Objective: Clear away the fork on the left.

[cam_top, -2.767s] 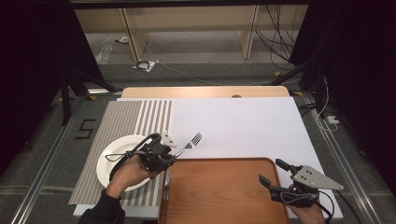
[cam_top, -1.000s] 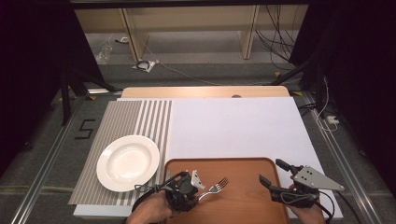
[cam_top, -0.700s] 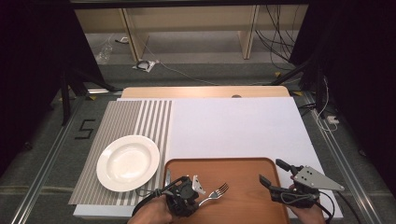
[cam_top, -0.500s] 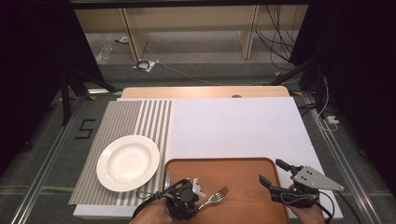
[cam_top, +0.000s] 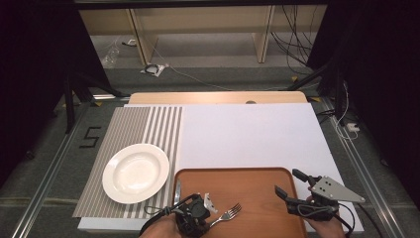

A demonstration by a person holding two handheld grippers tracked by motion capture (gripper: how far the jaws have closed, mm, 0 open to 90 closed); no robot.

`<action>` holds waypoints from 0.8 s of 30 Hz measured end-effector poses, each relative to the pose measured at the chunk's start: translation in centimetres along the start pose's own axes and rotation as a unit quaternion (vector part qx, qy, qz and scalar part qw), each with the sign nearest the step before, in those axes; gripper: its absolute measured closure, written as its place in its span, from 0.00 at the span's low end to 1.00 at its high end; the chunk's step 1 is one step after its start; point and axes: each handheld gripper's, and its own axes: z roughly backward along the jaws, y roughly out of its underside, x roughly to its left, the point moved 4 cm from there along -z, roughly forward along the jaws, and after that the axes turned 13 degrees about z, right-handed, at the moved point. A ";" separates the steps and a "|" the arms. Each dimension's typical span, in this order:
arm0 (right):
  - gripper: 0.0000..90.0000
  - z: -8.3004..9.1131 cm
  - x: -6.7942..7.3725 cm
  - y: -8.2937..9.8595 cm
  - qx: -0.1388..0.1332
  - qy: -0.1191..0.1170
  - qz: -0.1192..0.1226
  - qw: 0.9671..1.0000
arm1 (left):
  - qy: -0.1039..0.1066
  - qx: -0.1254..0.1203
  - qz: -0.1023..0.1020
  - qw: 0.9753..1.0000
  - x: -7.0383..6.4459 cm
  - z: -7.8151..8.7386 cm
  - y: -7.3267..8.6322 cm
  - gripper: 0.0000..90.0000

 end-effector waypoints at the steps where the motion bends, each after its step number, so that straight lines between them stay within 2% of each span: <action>1: 0.24 0.0 0.0 0.0 0.000 0.000 0.000 1.000 | 0.000 0.000 0.000 1.000 0.0 0.0 0.0 0.86; 14: 0.25 0.0 0.0 0.0 -0.001 0.000 0.000 1.000 | 0.010 0.005 0.000 1.000 -0.1 0.1 0.4 0.84; 16: 0.24 0.0 0.0 0.0 -0.001 0.000 -0.001 1.000 | 0.012 0.005 -0.002 1.000 -0.2 0.1 0.4 0.80; 18: 0.25 0.0 0.0 0.0 0.000 0.000 0.000 1.000 | 0.010 0.001 -0.003 1.000 -0.3 0.2 0.3 0.71; 22: 0.24 0.0 0.0 0.0 0.001 0.000 0.001 1.000 | 0.017 -0.025 -0.008 1.000 -0.8 0.8 0.0 0.63; 24: 0.24 0.0 0.0 0.0 0.000 0.000 0.001 1.000 | 0.014 -0.037 -0.012 0.999 -1.0 1.0 -0.3 0.60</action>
